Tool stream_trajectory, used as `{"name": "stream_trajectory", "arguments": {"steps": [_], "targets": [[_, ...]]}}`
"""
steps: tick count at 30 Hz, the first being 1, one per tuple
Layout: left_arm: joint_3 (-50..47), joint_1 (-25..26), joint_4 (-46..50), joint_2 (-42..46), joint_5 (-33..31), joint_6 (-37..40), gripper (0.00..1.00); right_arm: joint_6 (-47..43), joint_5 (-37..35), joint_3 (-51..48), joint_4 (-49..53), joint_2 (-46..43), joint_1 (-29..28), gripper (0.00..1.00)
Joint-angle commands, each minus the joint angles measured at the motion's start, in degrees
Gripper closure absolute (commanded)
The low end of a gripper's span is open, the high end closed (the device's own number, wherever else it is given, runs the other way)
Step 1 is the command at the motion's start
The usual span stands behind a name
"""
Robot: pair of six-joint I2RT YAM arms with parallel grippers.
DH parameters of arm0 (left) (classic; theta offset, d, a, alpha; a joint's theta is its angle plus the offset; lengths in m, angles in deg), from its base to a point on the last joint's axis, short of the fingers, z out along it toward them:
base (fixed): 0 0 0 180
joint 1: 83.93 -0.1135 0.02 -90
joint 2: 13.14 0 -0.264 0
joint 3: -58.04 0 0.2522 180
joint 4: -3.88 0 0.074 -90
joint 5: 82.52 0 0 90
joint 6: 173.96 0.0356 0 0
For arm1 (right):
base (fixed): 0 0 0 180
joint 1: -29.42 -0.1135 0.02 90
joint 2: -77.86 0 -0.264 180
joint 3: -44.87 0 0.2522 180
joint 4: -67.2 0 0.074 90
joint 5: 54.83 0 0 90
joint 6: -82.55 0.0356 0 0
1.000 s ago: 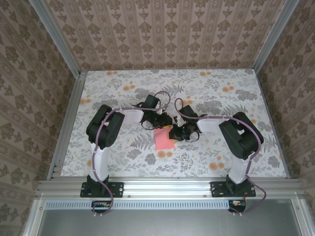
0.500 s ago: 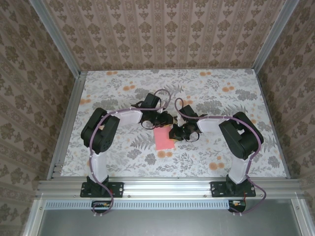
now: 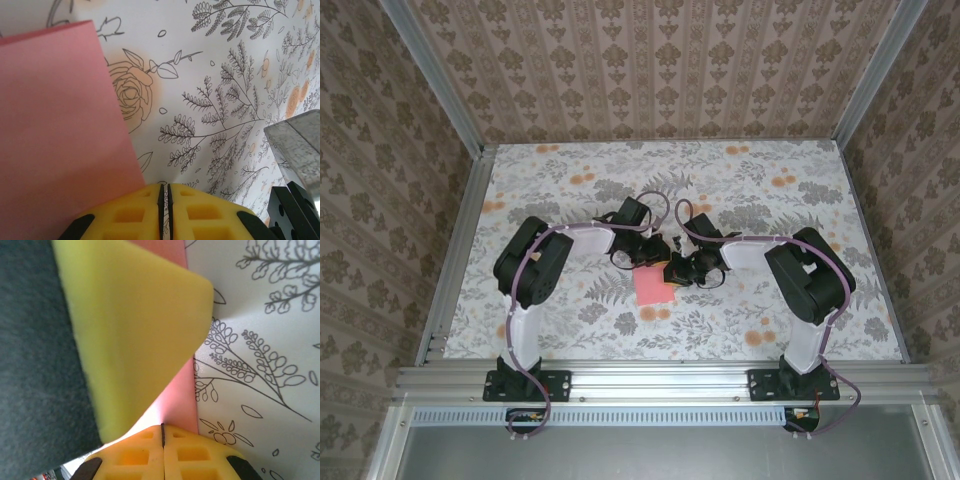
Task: Fold a paper plane with a square sheet of paper (pick it up from the middle)
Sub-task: First fold in half a square sheet of paper at the center of the table.
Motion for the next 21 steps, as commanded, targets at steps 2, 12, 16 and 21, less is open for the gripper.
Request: {"name": "stream_trajectory", "arguments": {"steps": [2, 12, 16, 21], "targets": [[0.06, -1.67, 1.25, -1.77, -2.61, -0.68, 0.86, -0.01, -3.41, -2.86, 4.61, 2.02, -0.17, 0.93], [4.66, -4.68, 2.86, -5.65, -3.22, 2.01, 0.86, -2.43, -3.02, -5.08, 9.04, 1.28, -0.17, 0.92], [6.37, -5.84, 4.01, -6.59, -3.58, 3.20, 0.86, -3.53, -2.97, -5.80, 10.95, 0.70, -0.26, 0.93], [8.26, -7.09, 5.97, -7.08, -4.54, 5.04, 0.86, -3.94, -3.43, -6.58, 12.33, 0.51, -0.26, 0.93]]}}
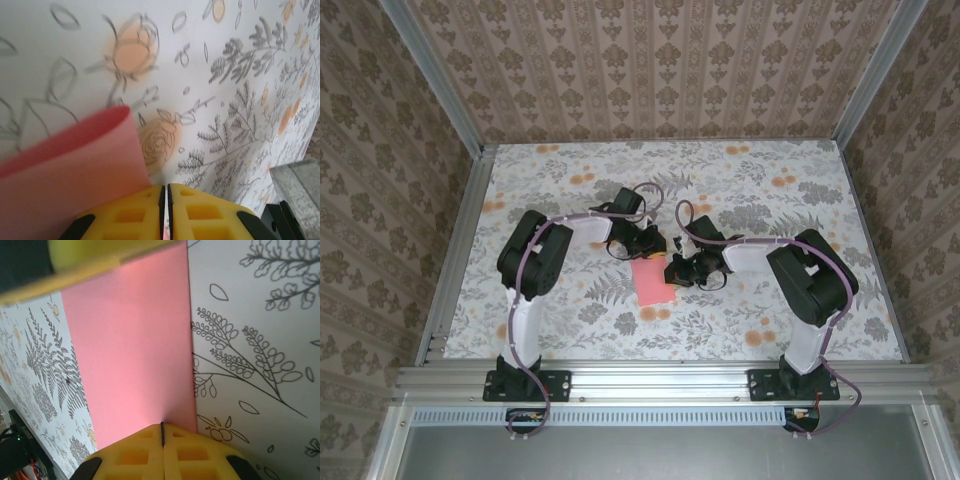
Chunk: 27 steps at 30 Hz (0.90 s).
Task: Fold a paper plane with a square sheet of paper (pick it up from the middle)
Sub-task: First fold in half a square sheet of paper at the center of the table.
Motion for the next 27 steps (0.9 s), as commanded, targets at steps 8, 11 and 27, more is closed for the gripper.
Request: {"name": "stream_trajectory", "arguments": {"steps": [8, 11, 27], "targets": [[4.83, -3.45, 3.32, -4.45, -9.41, 4.82, 0.86, -1.36, -4.06, -5.26, 14.34, 1.36, -0.39, 0.93], [5.45, -3.91, 3.68, -4.73, -9.68, 5.17, 0.86, -1.36, -4.01, -5.51, 14.24, 1.16, -0.39, 0.93], [11.91, -4.79, 7.70, -7.60, -11.34, 7.36, 0.86, -1.10, -4.24, -6.38, 14.16, 0.46, -0.66, 0.92]]}}
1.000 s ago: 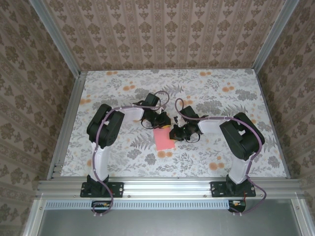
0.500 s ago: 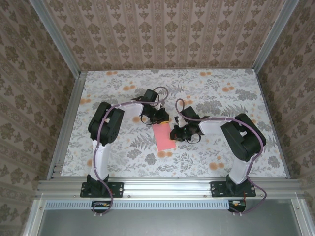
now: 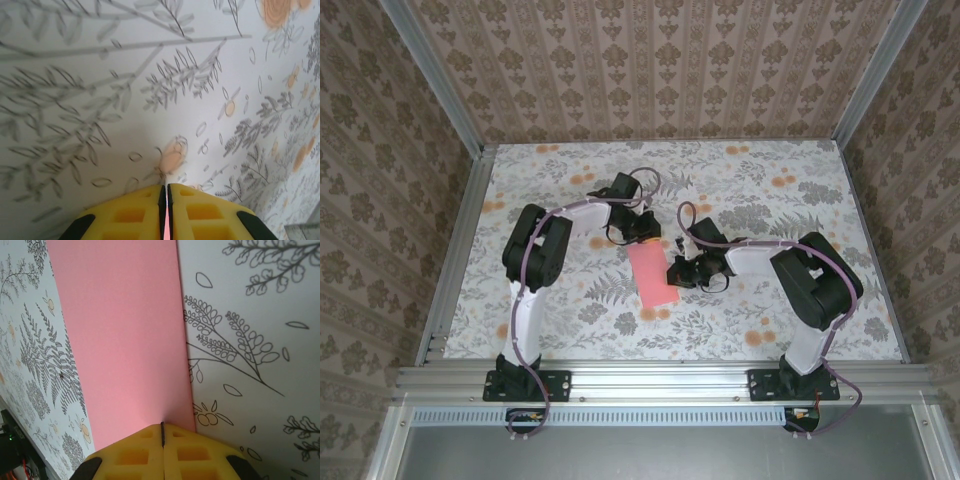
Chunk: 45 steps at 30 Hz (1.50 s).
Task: Fold a paper plane with a square sheet of paper (pick it up from the middle)
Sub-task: First fold in half a square sheet of paper at the center of the table.
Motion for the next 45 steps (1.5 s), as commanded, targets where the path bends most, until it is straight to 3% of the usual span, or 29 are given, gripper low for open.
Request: {"name": "stream_trajectory", "arguments": {"steps": [1, 7, 12, 18, 23, 30, 45], "targets": [[1.51, -1.74, 0.56, -2.85, -6.91, 2.19, 0.86, -0.31, -2.97, -4.22, 14.92, 2.14, -0.70, 0.93], [2.95, -2.13, 1.88, -2.49, -6.57, 3.15, 0.86, -0.05, -2.92, -3.89, 14.51, 1.74, -0.79, 0.92], [2.37, -2.52, 1.92, 2.70, -6.56, 3.70, 0.84, 1.14, -1.89, -1.95, 12.30, -0.88, -0.78, 0.92], [-4.68, -1.28, -0.99, 9.89, -4.37, 2.33, 0.83, 2.70, -0.62, 2.77, 7.96, -6.70, -0.69, 0.89], [-8.88, 1.58, -2.11, 12.08, -1.65, 1.91, 0.83, 1.94, -2.63, 4.91, 8.35, -5.66, -0.19, 0.88], [-10.50, 5.00, -5.40, 8.54, 1.25, -1.34, 0.85, 2.59, -3.95, 7.61, 7.41, -1.26, 0.18, 0.89], [-10.82, 4.86, -4.02, 3.85, -3.40, -1.19, 0.88, 1.96, -5.06, 11.46, 8.50, 5.53, 0.18, 0.90]]}}
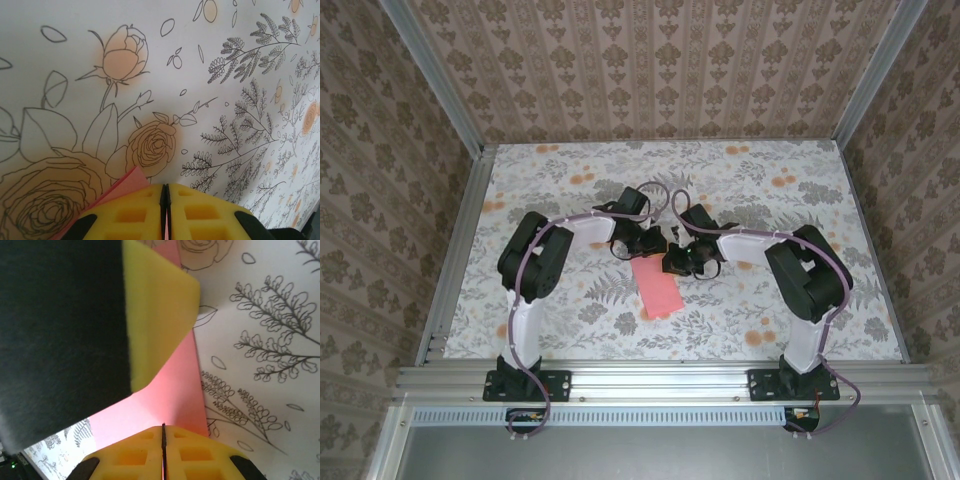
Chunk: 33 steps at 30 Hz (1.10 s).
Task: Fold a paper plane with a square sheet of paper (pick it up from the middle)
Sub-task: First fold in half a square sheet of paper at the center of the table.
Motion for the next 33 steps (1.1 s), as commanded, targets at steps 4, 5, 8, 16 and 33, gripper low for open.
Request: {"name": "stream_trajectory", "arguments": {"steps": [4, 5, 8, 16, 33], "targets": [[-2.68, -0.71, -0.22, -2.44, -2.83, -0.31, 0.88, -0.51, -0.77, 0.38, 3.68, 1.77, 0.19, 0.90], [-3.17, -0.87, -0.45, -2.52, -2.92, -0.30, 0.87, -0.78, -0.55, -0.06, 4.30, 1.53, 0.16, 0.90], [-4.65, -1.42, -1.32, -2.49, -3.09, -0.50, 0.88, -1.69, 0.72, -2.14, 6.37, -0.09, 0.23, 0.90], [-7.79, -2.30, -3.32, -2.82, -3.81, -0.87, 0.88, -2.28, 3.17, -10.72, 10.41, -8.03, 0.05, 0.90], [-2.89, -1.69, -2.13, -1.57, -1.75, -0.32, 0.86, -4.62, -0.29, -11.85, 17.76, -20.36, -1.09, 0.88]]}}
